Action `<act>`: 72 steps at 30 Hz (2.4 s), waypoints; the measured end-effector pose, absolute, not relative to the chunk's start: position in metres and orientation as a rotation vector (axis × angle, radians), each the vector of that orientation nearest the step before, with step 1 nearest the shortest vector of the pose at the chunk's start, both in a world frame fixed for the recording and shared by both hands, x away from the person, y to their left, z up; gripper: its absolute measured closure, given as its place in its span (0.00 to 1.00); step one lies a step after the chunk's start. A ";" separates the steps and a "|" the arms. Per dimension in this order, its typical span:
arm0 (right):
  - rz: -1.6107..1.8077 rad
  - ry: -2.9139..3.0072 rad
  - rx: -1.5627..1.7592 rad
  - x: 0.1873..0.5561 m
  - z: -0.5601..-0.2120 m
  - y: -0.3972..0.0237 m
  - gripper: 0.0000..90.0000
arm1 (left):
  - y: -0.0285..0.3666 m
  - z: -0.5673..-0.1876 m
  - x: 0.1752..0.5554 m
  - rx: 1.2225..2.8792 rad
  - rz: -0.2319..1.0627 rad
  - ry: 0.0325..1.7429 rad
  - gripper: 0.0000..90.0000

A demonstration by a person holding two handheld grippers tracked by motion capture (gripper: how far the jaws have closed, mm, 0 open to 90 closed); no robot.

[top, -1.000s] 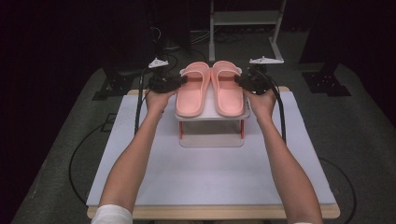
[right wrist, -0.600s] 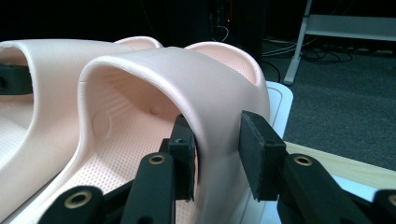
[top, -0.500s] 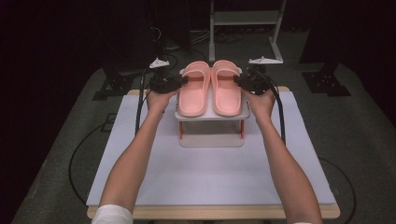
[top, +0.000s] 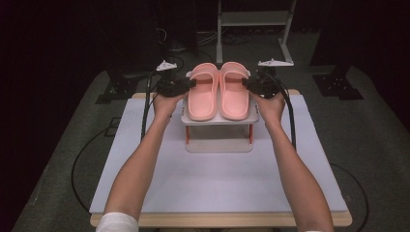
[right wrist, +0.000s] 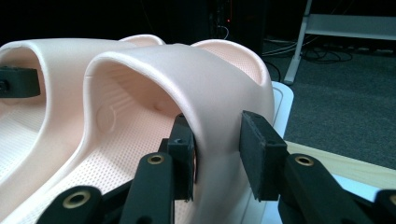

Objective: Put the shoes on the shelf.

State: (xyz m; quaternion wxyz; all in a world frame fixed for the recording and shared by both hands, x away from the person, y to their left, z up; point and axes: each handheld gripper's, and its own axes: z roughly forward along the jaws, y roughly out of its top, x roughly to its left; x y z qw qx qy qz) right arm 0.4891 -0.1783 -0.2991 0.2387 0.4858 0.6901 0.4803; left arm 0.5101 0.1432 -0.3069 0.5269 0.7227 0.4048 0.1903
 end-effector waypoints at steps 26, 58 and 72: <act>1.343 1.875 1.336 0.489 -0.300 -0.176 0.69 | 0.140 -0.307 0.508 1.714 0.450 0.961 0.66; 1.406 1.868 1.351 0.480 -0.302 -0.190 0.57 | 0.145 -0.304 0.502 1.689 0.444 0.967 0.56; 1.418 1.889 1.325 0.472 -0.297 -0.189 0.54 | 0.149 -0.300 0.490 1.688 0.459 0.939 0.53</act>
